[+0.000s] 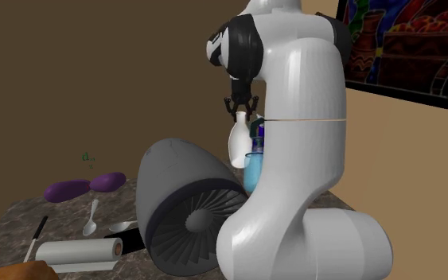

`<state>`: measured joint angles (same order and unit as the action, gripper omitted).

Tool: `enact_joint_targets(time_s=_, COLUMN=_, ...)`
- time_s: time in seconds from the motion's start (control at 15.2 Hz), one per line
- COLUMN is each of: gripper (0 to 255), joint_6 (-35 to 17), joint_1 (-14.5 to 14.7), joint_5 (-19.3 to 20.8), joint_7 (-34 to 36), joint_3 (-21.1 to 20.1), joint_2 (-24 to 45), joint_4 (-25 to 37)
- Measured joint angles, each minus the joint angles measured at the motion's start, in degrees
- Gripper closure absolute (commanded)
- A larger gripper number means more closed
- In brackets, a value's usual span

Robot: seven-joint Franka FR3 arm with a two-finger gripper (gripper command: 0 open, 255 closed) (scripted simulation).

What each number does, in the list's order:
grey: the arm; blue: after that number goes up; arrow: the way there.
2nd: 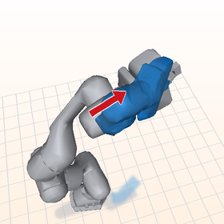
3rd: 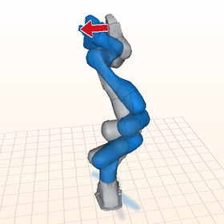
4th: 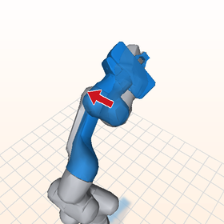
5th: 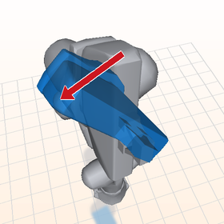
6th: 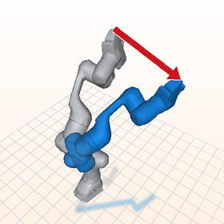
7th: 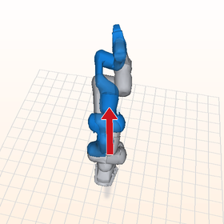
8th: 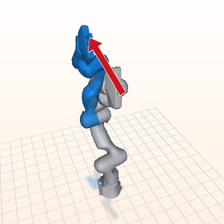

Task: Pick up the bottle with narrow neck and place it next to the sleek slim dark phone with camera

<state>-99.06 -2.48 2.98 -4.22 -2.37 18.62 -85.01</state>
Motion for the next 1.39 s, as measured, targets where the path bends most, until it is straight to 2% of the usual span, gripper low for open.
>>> enact_joint_targets(time_s=0.2, gripper=255, joint_6=2.1, joint_1=0.0, joint_5=0.0, joint_7=-0.1, joint_3=0.0, joint_2=0.0, joint_4=2.1)
enact_joint_targets(time_s=0.33, gripper=255, joint_6=2.8, joint_1=0.5, joint_5=-0.1, joint_7=0.7, joint_3=-0.3, joint_2=-2.2, joint_4=0.5)
enact_joint_targets(time_s=0.66, gripper=255, joint_6=2.6, joint_1=2.3, joint_5=-0.6, joint_7=3.9, joint_3=-1.7, joint_2=-11.6, joint_4=-9.2)
enact_joint_targets(time_s=1.39, gripper=255, joint_6=7.0, joint_1=6.8, joint_5=-3.2, joint_7=12.5, joint_3=-6.2, joint_2=-27.9, joint_4=-21.3)
